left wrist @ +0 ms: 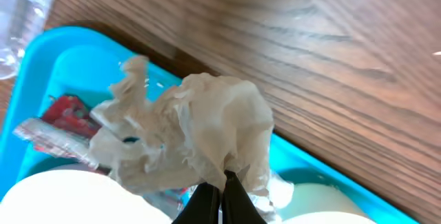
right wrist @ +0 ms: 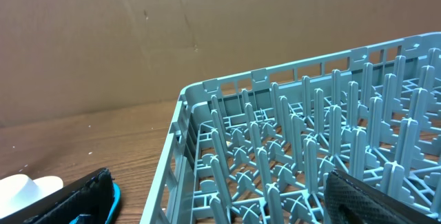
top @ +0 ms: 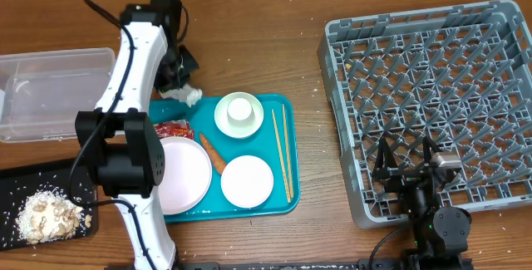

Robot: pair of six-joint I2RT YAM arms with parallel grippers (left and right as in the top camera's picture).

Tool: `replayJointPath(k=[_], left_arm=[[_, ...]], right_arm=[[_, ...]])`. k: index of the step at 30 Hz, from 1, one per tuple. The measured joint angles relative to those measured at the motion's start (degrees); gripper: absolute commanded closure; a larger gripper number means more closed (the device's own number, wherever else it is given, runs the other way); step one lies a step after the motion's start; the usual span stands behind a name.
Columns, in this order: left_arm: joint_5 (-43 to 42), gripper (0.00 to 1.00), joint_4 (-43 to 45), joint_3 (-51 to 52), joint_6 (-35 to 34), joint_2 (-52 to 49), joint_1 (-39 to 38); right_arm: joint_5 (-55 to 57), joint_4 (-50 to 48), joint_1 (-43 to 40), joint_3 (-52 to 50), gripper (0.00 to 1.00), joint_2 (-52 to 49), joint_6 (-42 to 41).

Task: Sort waste into correct bins and load items into the dishwasher
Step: 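Drop the tissue into the clear plastic bin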

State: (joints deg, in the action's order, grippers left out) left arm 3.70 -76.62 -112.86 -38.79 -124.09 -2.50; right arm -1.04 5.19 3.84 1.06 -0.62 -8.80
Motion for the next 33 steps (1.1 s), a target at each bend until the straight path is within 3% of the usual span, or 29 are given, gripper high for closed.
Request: replayJointPath(k=[6,10,11,12,13,17,23,27,30,33], left_arm=[[0.44,0.96,-4.2,-10.16,0.0,0.13,1.73],[4.72,0.93,-7.98,-21.88,-0.04,0.37,9.86],[5.66,0.87,-7.67,-23.17,-0.04,0.61,13.07],[5.97,0.69,-7.58,-23.45,0.02,0.68,15.67],[5.97,0.0,-7.67,-23.45,-0.2,0.72,18.36],[3.45,0.0,-7.67,-21.27,-0.2,0.7,27.71],[-4.96,0.0,-12.7,-20.37,0.83,0.7,29.53],[-10.43,0.0,-19.06,-20.24,3.69,0.7,24.9],[-11.8,0.0,-19.76,-18.69,5.62,0.72,15.74],[-12.28,0.0,-19.85,-16.7,3.28,0.72,8.7]], right_arm=[[0.0,-0.02,0.02,0.0,0.0,0.0,-0.02],[0.02,-0.02,0.0,0.0,0.0,0.0,0.04],[0.02,-0.02,0.02,0.0,0.0,0.0,-0.02],[0.0,-0.04,0.0,0.0,0.0,0.0,0.0],[0.0,-0.04,0.0,0.0,0.0,0.0,0.0],[0.0,-0.04,0.0,0.0,0.0,0.0,0.0],[0.0,-0.04,0.02,0.0,0.0,0.0,0.0],[0.0,-0.02,0.0,0.0,0.0,0.0,0.0],[0.0,-0.02,0.0,0.0,0.0,0.0,0.0],[0.0,-0.04,0.0,0.0,0.0,0.0,0.0]])
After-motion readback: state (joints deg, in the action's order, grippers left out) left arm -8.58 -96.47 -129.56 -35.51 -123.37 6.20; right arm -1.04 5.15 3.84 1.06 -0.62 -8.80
